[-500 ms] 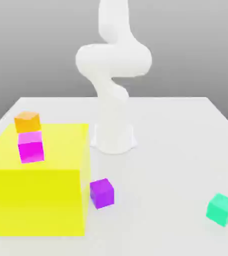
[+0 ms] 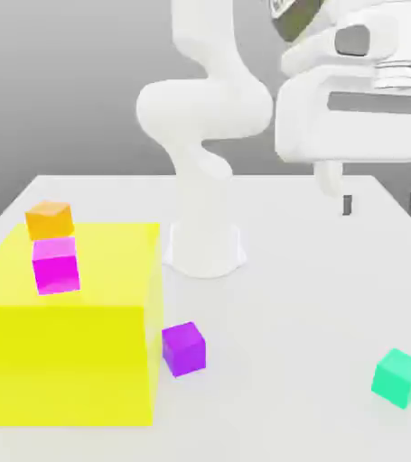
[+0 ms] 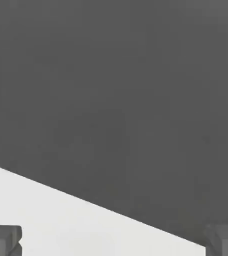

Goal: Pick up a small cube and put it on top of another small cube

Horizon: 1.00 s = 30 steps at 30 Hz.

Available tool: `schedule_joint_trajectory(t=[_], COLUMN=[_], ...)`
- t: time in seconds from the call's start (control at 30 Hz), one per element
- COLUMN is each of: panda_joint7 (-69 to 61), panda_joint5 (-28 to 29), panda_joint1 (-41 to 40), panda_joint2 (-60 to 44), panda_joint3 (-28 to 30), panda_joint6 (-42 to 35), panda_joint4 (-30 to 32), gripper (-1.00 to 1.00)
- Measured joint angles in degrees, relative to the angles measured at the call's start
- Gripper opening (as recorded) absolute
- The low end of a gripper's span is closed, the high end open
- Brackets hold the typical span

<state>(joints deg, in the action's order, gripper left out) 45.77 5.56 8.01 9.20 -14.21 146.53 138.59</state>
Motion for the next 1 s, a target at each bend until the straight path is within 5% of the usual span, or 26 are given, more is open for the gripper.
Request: schedule_joint_trajectory(t=[0.33, 0.5, 0.53, 0.77, 1.0], panda_joint7=[1.2, 5.6, 6.4, 6.5, 0.5], panda_joint5=[5.0, 11.1, 12.1, 12.3, 5.2], panda_joint1=[8.2, 13.0, 14.0, 14.0, 7.9], panda_joint2=[-21.0, -31.4, -33.0, -33.2, -20.0], panda_joint3=[-4.4, 0.4, 1.6, 1.6, -1.2], panda_joint6=[8.2, 15.4, 16.7, 16.8, 6.6], panda_joint4=[3.8, 2.3, 2.0, 2.0, 4.6], gripper=[0.0, 0.0, -1.0, -1.0, -1.0])
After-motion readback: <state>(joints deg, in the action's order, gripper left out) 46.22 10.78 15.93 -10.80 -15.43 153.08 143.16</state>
